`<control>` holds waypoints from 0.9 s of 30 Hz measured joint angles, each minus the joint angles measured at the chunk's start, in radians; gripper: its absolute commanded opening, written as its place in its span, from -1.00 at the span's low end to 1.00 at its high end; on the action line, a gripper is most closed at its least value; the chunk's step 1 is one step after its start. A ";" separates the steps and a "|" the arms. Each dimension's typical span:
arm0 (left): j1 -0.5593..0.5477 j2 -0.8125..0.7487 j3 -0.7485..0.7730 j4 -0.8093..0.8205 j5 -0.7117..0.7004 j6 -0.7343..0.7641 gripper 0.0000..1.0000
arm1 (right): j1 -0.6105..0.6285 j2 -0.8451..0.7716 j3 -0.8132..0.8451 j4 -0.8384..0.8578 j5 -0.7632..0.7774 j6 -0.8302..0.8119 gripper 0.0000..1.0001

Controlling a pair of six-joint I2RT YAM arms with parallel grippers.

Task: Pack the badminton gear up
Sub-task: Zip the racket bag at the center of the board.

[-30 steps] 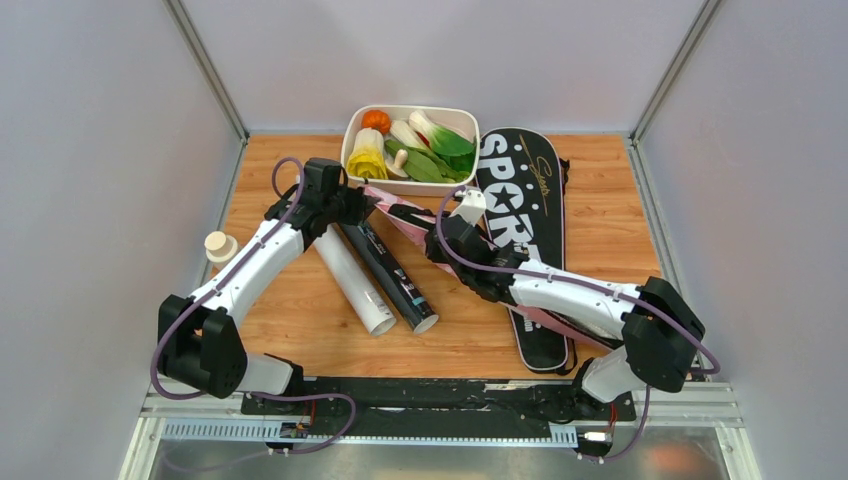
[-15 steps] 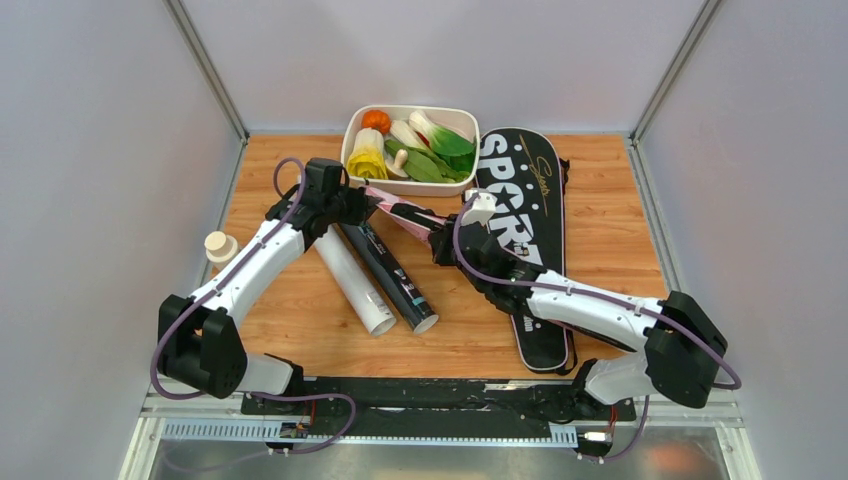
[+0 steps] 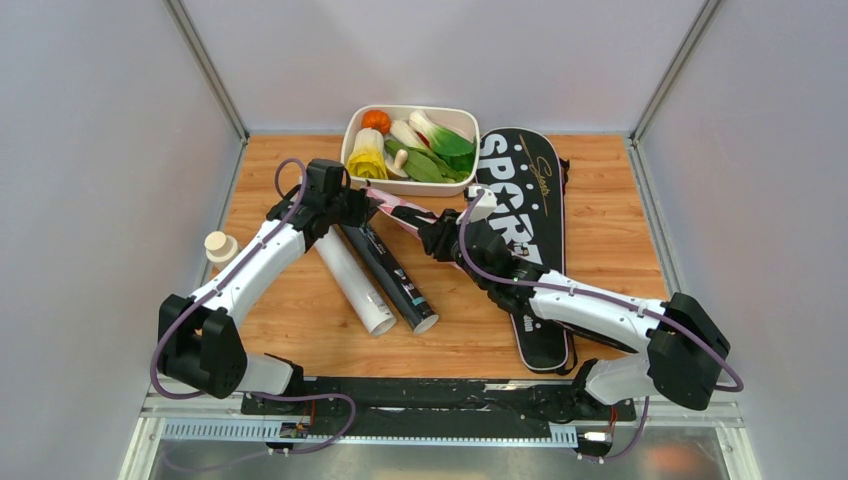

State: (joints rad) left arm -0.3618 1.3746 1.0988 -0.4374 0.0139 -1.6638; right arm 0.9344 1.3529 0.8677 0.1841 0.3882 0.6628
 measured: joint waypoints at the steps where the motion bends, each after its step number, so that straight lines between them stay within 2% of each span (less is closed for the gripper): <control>1: 0.000 0.000 0.000 0.000 0.000 0.000 -1.00 | 0.000 0.000 0.000 -0.001 0.003 0.006 -0.32; 5: -0.003 0.000 0.000 0.000 -0.001 0.000 -1.00 | 0.000 0.000 0.005 -0.029 0.019 0.050 -0.30; 8: -0.004 0.000 0.000 -0.003 -0.004 -0.002 -1.00 | 0.000 0.001 0.006 -0.053 0.024 0.104 -0.19; 17: -0.006 0.000 0.000 -0.007 -0.005 -0.010 -1.00 | 0.002 0.048 0.032 -0.122 0.079 0.182 -0.25; 24: -0.010 0.000 0.000 -0.002 -0.008 -0.013 -1.00 | 0.005 0.050 0.037 -0.143 0.145 0.180 -0.96; 27: -0.012 0.000 0.000 0.002 -0.008 -0.014 -1.00 | 0.006 0.050 0.036 -0.128 0.149 0.151 -1.00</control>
State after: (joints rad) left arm -0.3737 1.3746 1.0988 -0.4358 0.0059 -1.6783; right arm 0.9405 1.4029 0.9035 0.0559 0.5373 0.8143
